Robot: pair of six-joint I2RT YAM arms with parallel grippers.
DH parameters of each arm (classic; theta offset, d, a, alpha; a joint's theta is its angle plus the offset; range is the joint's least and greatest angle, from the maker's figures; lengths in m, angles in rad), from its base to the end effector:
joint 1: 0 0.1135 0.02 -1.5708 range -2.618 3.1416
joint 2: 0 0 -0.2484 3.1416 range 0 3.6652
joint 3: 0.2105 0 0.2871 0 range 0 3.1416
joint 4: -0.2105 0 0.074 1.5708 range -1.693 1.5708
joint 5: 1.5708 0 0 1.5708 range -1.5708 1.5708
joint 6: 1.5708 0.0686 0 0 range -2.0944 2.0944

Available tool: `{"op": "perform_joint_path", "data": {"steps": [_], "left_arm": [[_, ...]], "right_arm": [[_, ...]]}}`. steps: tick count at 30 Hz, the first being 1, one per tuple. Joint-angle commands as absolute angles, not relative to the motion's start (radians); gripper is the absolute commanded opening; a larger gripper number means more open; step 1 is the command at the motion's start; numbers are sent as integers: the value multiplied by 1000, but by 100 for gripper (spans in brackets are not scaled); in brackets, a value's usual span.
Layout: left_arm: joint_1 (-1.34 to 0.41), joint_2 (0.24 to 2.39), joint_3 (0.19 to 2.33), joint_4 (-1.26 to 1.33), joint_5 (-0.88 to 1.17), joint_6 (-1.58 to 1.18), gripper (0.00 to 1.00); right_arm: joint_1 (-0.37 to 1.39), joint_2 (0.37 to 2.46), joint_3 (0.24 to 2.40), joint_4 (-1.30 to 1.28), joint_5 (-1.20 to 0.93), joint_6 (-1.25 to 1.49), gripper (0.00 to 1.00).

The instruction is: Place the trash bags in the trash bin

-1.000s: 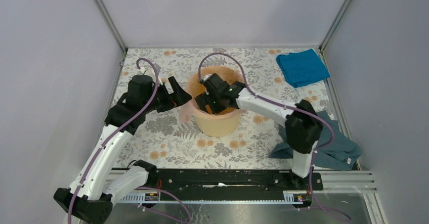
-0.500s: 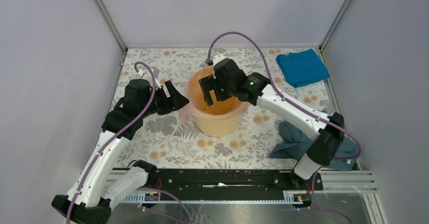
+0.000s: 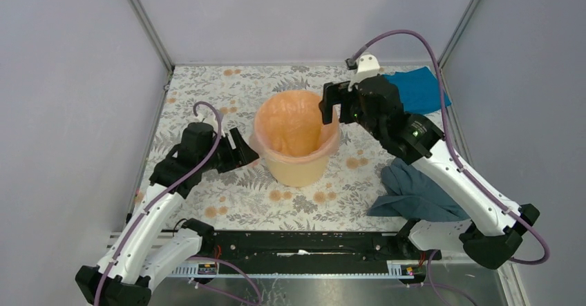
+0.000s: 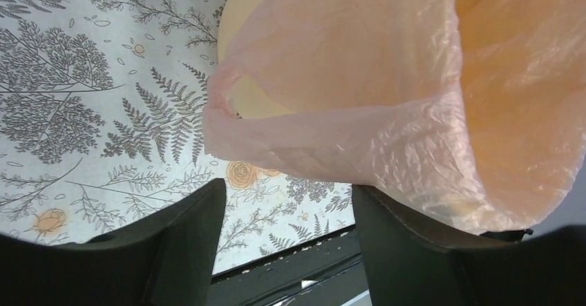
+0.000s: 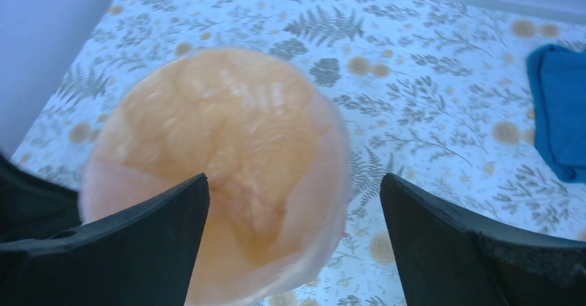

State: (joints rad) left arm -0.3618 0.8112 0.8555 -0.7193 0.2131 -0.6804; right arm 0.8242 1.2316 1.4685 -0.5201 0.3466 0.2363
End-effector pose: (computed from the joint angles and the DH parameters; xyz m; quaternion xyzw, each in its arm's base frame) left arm 0.2164 -0.0974 0.2778 -0.0967 0.8922 -0.2975 0.3257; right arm 0.2407 0.2258 0.4332 -0.1292 0.7840 0.1800 0.5798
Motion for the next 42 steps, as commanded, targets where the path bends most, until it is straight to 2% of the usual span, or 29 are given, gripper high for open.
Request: {"op": "perform_joint_path", "data": {"steps": [1,8,14,17,25,30,31,32,35,37,42], "left_arm": [[-365,830,821,-620,231,-673,67],[-365,900,763,-517,215,-681,45],[-365,975,745,-441,210,-664,20],[-365,1017,728,-424,177,-666,0],[-365,1099,654,-336,160,-690,0],[-365,1054,687,-459,87,-713,0],[-365,1037,708,-510,75,-727,5],[-364,1011,725,-557,72,-738,14],[-365,861,773,-684,65,-766,52],[-364,757,820,-780,21,-777,67],[-365,571,1031,-1027,-139,-794,84]], "right_arm": [[659,1234,1413,-471,202,279,100],[552,1254,1348,-368,-74,347,100],[414,1292,1273,-233,-384,459,99],[398,1317,1264,-218,-422,477,99],[395,1390,1249,-181,-520,520,98],[396,1410,1201,-117,-591,579,94],[395,1412,1190,-104,-601,591,90],[395,1414,1175,-88,-609,605,88],[396,1411,1118,-27,-627,657,85],[408,1412,1090,29,-625,691,82],[508,1438,1094,58,-514,714,78]]}}
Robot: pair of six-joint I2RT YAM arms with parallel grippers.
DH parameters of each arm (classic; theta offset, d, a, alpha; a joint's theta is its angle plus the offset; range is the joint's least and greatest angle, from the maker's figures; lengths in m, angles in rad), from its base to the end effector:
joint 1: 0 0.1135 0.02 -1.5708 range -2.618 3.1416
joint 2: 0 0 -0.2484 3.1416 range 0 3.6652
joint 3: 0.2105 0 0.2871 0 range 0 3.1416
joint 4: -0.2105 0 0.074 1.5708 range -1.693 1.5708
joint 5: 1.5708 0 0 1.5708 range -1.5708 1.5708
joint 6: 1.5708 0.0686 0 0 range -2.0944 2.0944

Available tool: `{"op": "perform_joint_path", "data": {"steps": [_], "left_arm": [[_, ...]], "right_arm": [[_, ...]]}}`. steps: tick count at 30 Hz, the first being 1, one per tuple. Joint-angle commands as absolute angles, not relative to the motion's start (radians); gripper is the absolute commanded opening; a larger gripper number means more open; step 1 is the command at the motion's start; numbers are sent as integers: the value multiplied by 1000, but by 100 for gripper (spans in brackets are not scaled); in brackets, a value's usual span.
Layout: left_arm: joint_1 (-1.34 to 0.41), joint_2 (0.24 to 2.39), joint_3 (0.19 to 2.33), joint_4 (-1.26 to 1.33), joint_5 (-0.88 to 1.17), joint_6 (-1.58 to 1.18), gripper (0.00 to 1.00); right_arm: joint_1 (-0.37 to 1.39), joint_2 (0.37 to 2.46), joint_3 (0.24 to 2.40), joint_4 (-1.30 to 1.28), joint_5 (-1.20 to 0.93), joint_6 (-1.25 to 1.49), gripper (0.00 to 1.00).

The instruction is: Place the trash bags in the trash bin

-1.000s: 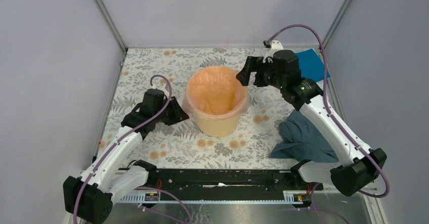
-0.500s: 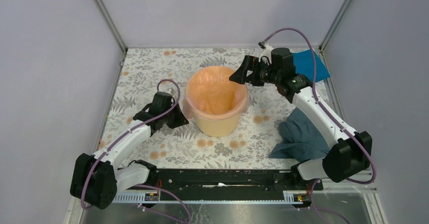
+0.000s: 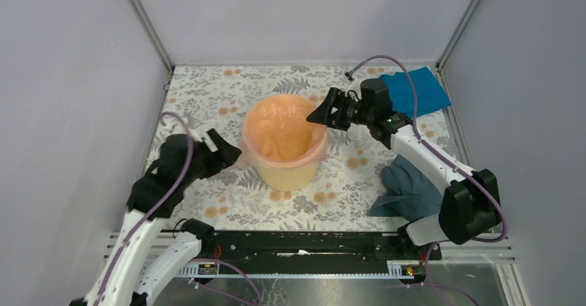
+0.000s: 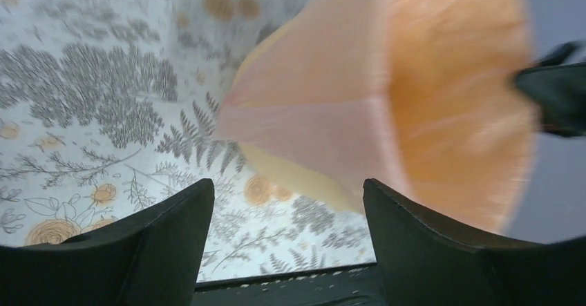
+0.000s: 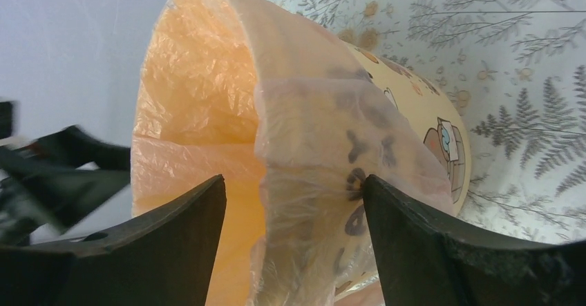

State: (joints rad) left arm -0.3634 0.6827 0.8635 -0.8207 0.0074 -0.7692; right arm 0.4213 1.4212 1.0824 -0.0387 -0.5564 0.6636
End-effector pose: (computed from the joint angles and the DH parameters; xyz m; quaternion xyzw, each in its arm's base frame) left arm 0.1934 -0.0741 0.2946 -0.1784 0.8756 -0.2436 0.3770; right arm 0.3417 0.1928 0.2736 -0.0570 0.8082 0.4735 0.3454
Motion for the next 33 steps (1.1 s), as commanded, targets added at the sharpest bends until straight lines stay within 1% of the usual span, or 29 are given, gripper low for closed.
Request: {"op": "perform_joint_path", "data": {"steps": [1,3,4,7,9,13,19,23,26,28,29,30,31,33], "left_arm": [[-365,548,1084,-1047,-156,-790,89],[-365,523,1194,-1067,-176,-766,97],[-365,525,1254,-1074,-189,-755,98],[-365,551,1406,-1091,-216,-722,99],[-365,572,1485,-1097,-209,-712,99],[-365,600,1554,-1102,-163,-701,99],[-365,591,1582,-1113,-145,-701,99],[-365,591,1602,-1131,-140,-699,99],[-365,591,1602,-1134,-134,-696,99],[-365,594,1601,-1133,-127,-695,99],[-365,596,1603,-1132,-127,-693,99],[-364,601,1608,-1131,-129,-681,99],[-365,610,1622,-1132,-137,-663,99],[-365,636,1674,-1153,-184,-630,99]], "right_arm": [[540,1447,1104,57,-467,720,77],[607,1464,1109,72,-348,755,76],[646,1473,1108,85,-286,771,76],[767,1515,1123,153,-107,822,76],[844,1567,1156,193,-25,856,76],[997,1691,1252,264,151,914,76],[1130,1912,1486,306,271,923,76],[1189,2056,1674,285,307,897,76],[1206,2133,1792,248,311,859,80],[1205,2134,1820,249,295,826,85],[1203,2126,1828,251,285,797,90],[1199,2117,1841,244,266,767,97],[1191,2111,1869,216,226,736,100],[1165,2096,1931,139,97,703,100]]}}
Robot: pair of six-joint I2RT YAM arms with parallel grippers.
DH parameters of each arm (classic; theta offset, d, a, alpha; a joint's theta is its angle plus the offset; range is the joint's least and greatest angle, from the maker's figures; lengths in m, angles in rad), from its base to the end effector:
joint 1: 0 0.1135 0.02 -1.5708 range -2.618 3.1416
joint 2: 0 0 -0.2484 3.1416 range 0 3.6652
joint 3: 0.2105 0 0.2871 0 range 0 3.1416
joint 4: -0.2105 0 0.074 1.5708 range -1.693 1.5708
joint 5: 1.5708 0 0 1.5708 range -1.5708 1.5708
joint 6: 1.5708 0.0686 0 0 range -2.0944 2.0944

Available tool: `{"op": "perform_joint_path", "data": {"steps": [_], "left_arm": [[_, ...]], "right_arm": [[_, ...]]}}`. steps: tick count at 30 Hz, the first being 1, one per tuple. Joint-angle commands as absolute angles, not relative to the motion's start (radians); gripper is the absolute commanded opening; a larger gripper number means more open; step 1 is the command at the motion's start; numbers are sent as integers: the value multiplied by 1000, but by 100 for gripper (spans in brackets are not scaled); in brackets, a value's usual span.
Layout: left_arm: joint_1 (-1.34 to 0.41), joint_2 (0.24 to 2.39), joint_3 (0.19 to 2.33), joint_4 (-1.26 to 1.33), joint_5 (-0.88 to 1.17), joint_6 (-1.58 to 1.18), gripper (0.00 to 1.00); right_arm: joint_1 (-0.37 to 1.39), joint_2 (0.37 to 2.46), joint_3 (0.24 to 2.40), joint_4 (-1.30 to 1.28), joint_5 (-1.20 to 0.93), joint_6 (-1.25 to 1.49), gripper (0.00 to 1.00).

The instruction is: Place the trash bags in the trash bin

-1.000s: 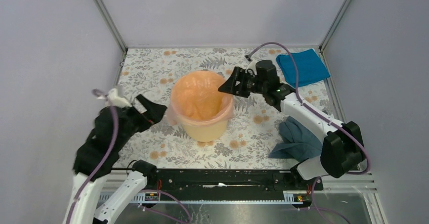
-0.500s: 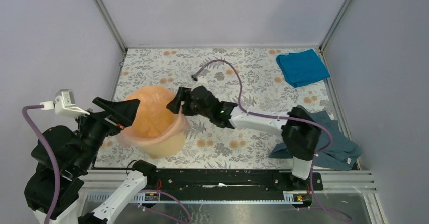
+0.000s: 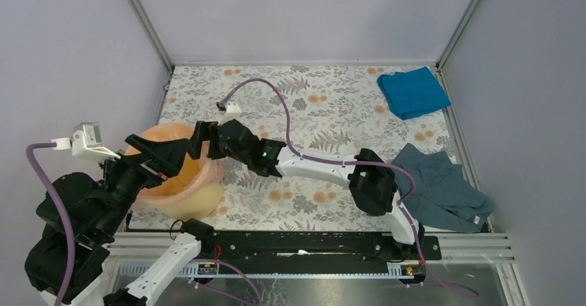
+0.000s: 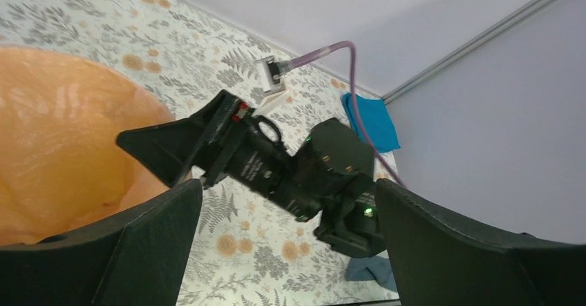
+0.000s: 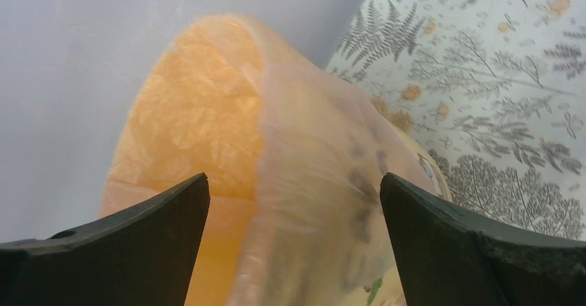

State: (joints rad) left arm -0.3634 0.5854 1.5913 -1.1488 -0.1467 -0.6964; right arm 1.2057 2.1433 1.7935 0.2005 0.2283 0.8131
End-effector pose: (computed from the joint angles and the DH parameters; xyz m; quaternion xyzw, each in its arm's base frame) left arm 0.0531 -0.0095 0.4998 -0.1722 0.7354 -0.2823 0.5915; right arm 0.2209 0.5345 0.2615 -0.0740 0.7530 0.5027 0.4181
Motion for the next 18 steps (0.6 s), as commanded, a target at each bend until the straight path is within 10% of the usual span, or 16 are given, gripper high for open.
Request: {"op": "perform_joint_path", "data": {"steps": [1,18], "left_arm": [[-364,650,1703,-1162,-209,-613,99],[-365,643,1673,-940,-357,-451,99]], "right_arm": [[1154,2081,1954,102,72,687,100],[1034,1159,1464,-323,462,158,100]]}}
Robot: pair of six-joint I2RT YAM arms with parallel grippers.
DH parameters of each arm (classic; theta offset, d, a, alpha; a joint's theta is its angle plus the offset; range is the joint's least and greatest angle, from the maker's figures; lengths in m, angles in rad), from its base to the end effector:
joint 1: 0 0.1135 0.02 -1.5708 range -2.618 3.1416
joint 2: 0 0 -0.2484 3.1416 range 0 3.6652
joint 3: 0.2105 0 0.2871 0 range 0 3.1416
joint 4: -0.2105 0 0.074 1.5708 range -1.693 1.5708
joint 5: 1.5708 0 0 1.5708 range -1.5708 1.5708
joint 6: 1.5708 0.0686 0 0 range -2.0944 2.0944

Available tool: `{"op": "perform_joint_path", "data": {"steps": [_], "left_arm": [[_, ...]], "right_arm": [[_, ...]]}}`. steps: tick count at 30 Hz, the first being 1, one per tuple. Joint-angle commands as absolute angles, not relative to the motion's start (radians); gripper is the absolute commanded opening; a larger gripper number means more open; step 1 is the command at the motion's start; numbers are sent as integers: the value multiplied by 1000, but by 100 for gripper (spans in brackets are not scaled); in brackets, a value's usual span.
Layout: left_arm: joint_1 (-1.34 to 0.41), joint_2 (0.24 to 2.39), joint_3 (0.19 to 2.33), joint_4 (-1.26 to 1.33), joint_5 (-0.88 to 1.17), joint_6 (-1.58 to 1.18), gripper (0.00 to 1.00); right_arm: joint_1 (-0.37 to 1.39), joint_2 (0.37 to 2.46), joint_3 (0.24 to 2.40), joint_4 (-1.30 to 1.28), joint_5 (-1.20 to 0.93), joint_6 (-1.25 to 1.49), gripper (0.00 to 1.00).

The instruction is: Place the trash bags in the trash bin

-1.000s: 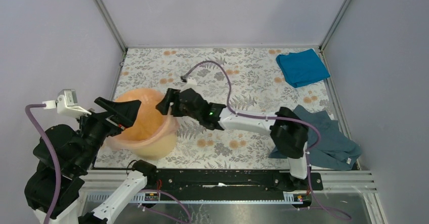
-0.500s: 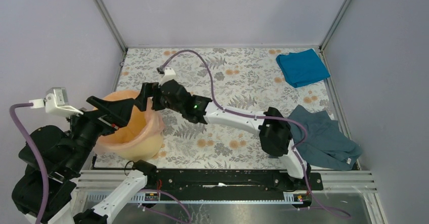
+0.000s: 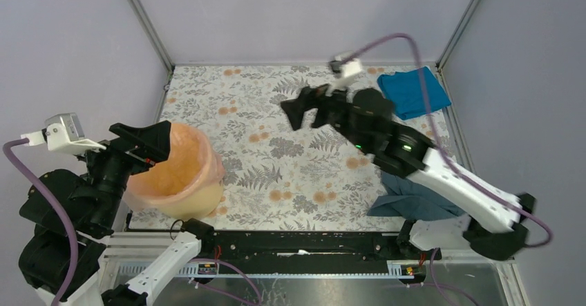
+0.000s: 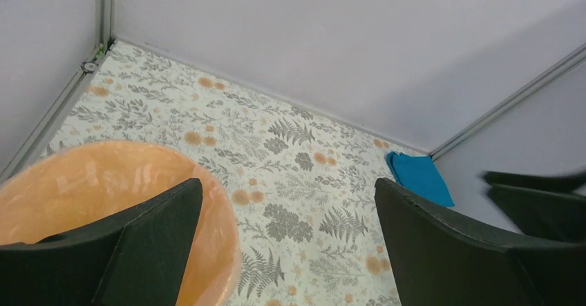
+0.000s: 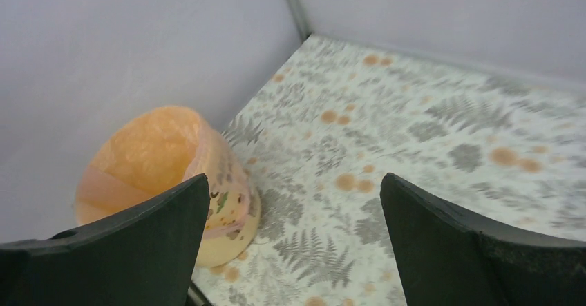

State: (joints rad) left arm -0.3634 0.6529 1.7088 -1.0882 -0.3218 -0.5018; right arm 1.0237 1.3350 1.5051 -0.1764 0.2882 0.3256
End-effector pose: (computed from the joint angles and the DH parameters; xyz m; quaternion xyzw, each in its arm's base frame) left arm 0.0523 0.0033 0.5338 -0.1602 0.6998 -0.1834 0.6716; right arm 0.2082 0.3044 0.4608 -0.1450 0.6943 0.3562 0.6084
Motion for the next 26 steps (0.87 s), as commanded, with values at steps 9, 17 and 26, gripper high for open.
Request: {"op": "perform_joint_path", "data": {"steps": [9,17,26], "left_arm": [[-364,731,1642,-760,-281,-445,99],[-365,803,1629,-672,-206,-451,99],[-365,832,1641,-663,-181,-459,99]], "right_arm": [[1034,845,1541,-624,692,140,100],[1034,766,1586,-699,751,156,100],[1034,720,1535,-659,750,155,100]]}}
